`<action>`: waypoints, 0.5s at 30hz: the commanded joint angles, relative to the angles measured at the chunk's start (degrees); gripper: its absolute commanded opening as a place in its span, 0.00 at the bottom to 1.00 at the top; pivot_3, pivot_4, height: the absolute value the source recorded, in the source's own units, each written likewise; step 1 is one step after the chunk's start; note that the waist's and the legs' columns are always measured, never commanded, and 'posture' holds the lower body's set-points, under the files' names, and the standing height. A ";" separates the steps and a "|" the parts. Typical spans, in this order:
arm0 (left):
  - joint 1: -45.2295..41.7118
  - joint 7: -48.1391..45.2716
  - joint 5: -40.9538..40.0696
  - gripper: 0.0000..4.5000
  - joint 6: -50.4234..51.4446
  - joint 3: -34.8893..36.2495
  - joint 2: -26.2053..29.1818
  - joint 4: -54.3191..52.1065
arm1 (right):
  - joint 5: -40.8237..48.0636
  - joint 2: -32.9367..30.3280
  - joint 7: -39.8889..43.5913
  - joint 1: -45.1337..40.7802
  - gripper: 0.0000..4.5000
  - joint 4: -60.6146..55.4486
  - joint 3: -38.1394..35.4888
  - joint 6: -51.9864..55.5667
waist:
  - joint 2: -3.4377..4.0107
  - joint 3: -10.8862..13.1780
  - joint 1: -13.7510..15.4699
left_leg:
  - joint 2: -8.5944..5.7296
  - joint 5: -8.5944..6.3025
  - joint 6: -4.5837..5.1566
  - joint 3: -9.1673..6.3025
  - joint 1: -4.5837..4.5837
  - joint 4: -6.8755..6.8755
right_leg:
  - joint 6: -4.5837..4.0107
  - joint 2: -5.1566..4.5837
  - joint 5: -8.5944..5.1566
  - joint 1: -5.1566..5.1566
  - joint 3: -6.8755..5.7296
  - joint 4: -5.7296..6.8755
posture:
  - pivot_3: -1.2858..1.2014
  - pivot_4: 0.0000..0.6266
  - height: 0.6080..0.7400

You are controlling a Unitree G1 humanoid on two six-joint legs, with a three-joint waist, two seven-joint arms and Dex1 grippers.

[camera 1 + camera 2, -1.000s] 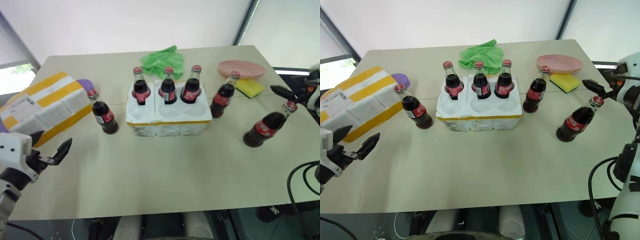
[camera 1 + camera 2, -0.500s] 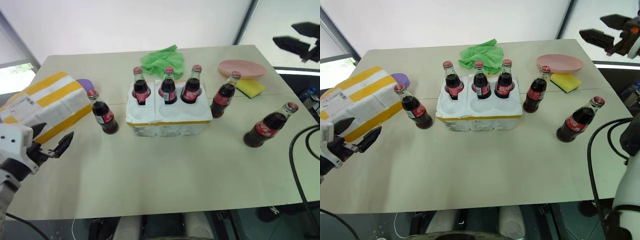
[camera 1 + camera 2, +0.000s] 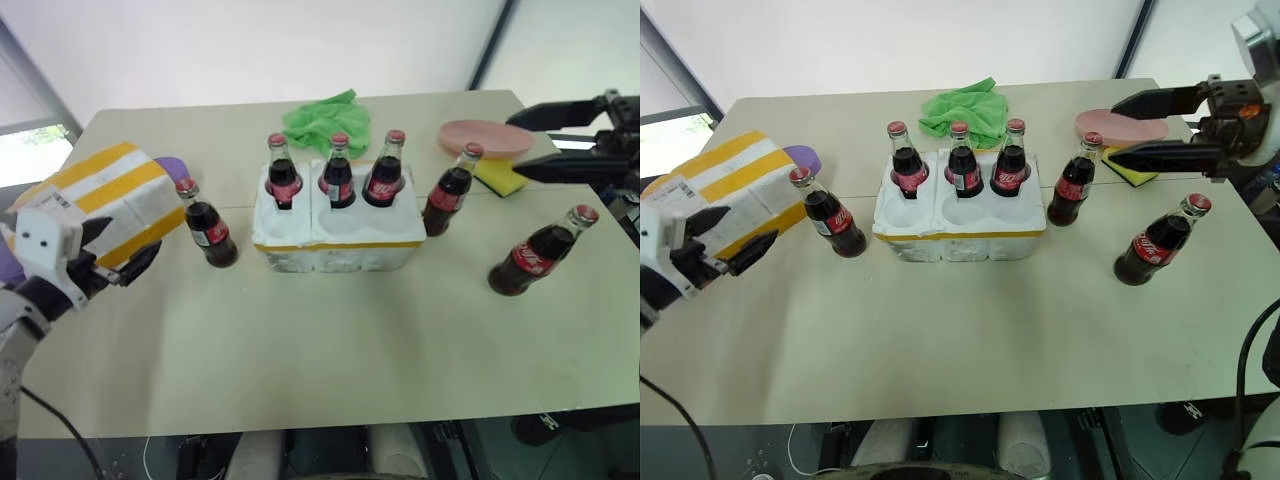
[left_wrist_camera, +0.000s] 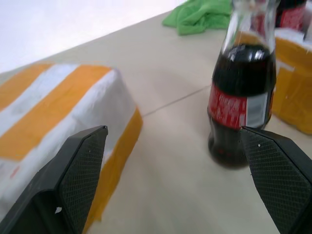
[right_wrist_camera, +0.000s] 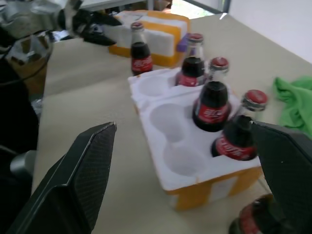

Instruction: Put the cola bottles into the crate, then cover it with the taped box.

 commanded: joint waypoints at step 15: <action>-7.12 -3.97 3.32 1.00 -5.35 -10.84 -4.76 8.76 | 6.43 0.70 -8.06 8.39 0.99 -9.64 -7.23 2.37 | -0.08 0.02 0.25 | 0.01 0.00 0.00 0.03 -0.02 -0.01 | 0.04 0.01 0.02 -0.02 0.02 -0.01 | 0.52 0.24 1.00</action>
